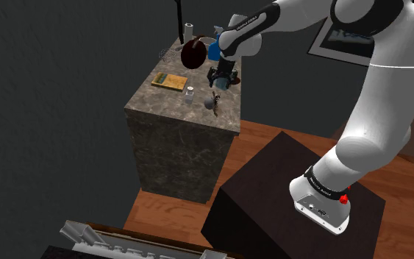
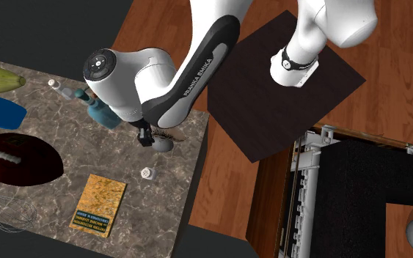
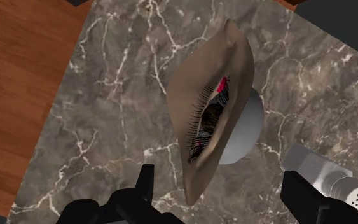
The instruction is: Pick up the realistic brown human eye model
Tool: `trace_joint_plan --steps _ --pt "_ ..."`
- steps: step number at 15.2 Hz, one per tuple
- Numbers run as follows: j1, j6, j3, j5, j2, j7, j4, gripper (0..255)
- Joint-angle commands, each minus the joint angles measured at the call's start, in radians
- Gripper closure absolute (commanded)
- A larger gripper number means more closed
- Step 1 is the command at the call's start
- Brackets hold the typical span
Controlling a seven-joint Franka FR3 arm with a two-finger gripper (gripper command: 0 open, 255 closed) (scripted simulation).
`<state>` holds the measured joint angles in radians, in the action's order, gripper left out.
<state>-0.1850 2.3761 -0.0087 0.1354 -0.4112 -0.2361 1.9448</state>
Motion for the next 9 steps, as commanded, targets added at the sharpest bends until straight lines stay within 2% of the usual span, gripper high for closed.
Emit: trace_joint_plan --steps 1,9 --pt "-0.002 0.012 0.0 0.008 -0.031 -0.005 -0.024 0" --pt "-0.004 0.078 0.005 0.016 -0.093 0.006 -0.019 0"
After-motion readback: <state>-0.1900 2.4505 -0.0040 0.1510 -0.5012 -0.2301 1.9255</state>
